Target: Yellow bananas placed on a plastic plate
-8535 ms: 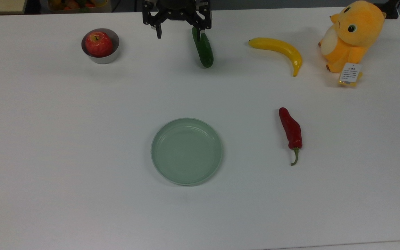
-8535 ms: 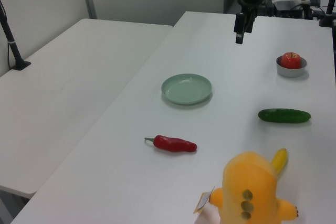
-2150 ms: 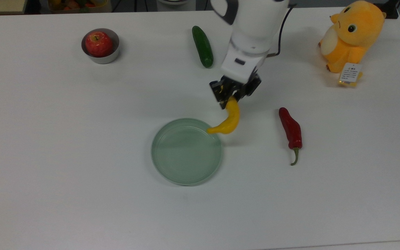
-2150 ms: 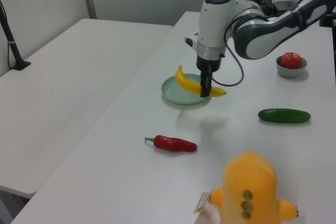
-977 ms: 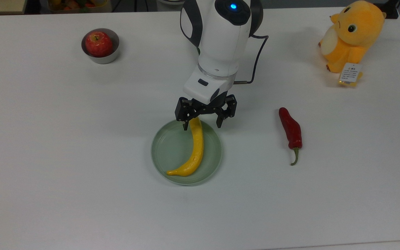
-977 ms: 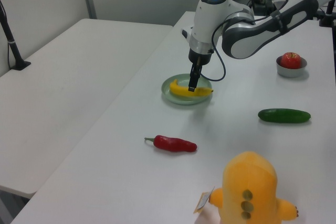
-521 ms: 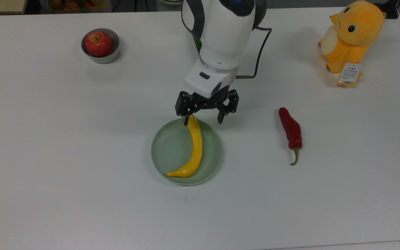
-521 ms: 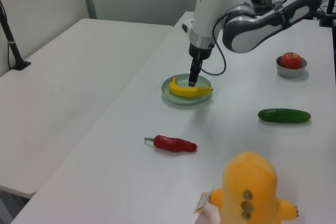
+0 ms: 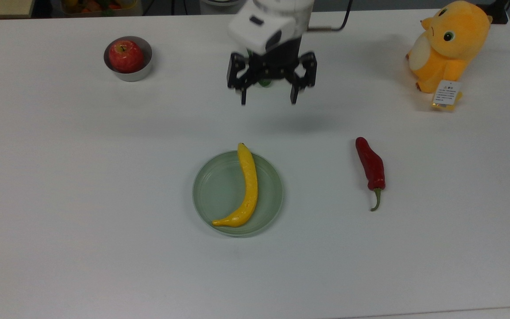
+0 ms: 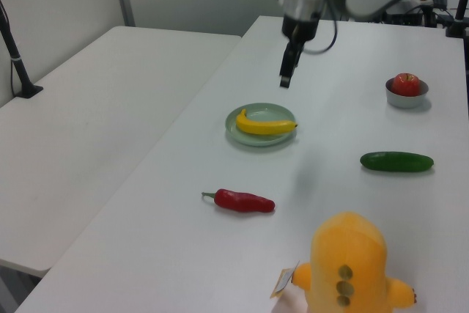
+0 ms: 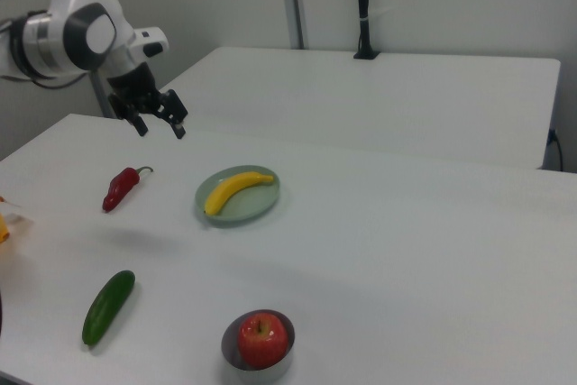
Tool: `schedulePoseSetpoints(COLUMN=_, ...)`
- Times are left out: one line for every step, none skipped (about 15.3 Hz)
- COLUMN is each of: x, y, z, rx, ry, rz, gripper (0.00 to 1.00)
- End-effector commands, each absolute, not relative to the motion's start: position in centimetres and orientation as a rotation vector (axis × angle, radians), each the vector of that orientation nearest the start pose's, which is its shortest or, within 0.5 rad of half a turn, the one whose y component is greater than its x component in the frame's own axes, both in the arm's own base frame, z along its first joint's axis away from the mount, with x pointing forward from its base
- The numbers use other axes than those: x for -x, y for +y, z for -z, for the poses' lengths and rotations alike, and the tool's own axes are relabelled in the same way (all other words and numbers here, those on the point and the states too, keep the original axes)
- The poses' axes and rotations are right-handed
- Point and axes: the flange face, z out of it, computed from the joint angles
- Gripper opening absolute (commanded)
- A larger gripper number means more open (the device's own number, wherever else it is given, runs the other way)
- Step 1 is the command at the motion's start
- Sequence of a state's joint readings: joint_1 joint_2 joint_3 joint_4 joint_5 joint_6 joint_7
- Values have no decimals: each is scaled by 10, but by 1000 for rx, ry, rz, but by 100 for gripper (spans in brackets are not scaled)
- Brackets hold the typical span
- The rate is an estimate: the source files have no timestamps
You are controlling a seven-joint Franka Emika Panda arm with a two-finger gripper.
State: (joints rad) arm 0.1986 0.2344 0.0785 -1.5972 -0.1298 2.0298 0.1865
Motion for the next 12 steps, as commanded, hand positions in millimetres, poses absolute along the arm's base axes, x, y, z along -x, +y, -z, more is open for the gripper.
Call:
schedulePoseSetpoints(x=-588, y=146, z=-558, rx=3118, ry=-102, rz=357, gripper=100)
schedulePoseSetpoints(x=-582, y=136, z=-567, rx=3125, ry=-76, rz=342, gripper=100)
schedulePoseSetpoints(x=-575, y=131, z=-574, rx=3134, ry=-64, rz=315, gripper=100)
schedulePoseSetpoints(x=-565, y=131, z=-582, rx=3147, ry=-66, rz=270, gripper=100)
schedulePoseSetpoints(x=-559, y=129, z=-584, rx=3158, ry=-62, rz=228, gripper=100)
schedulePoseSetpoints(x=-554, y=131, z=-582, rx=3170, ry=-65, rz=172, gripper=100)
schedulePoseSetpoints(x=-549, y=133, z=-578, rx=3181, ry=-74, rz=116, gripper=100)
schedulePoseSetpoints(x=-548, y=133, z=-577, rx=3184, ry=-73, rz=99, gripper=100)
schedulePoseSetpoints(x=-549, y=123, z=-577, rx=3184, ry=-45, rz=113, gripper=100)
schedulePoseSetpoints(x=-549, y=121, z=-577, rx=3182, ry=-40, rz=117, gripper=100)
schedulePoseSetpoints(x=-550, y=121, z=-577, rx=3178, ry=-37, rz=123, gripper=100)
schedulePoseSetpoints(x=-550, y=120, z=-579, rx=3169, ry=-30, rz=139, gripper=100)
